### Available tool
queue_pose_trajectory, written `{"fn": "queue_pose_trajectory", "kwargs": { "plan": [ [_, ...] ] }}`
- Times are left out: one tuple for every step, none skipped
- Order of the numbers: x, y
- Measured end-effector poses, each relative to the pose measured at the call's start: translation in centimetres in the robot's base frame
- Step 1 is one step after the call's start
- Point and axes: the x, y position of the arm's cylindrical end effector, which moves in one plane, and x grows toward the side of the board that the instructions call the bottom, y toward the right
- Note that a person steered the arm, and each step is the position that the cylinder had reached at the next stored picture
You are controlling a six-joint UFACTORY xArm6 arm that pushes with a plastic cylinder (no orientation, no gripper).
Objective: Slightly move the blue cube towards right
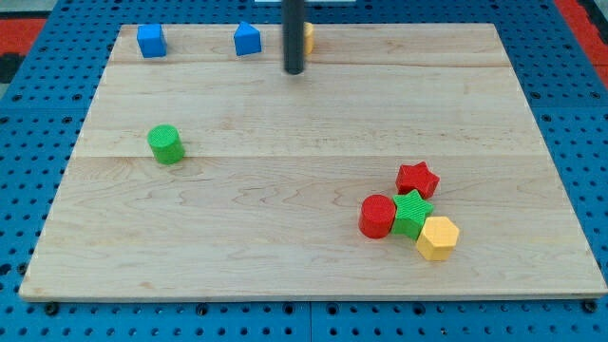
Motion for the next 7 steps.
{"fn": "queue_pose_trajectory", "kwargs": {
  "plan": [
    [0.1,-14.2],
    [-0.8,-24.5],
    [-1.9,-24.6],
    [-4.7,-23.5],
    [-4.9,-23.5],
    [-4.9,-23.5],
    [-4.9,-23.1]
  ]
}}
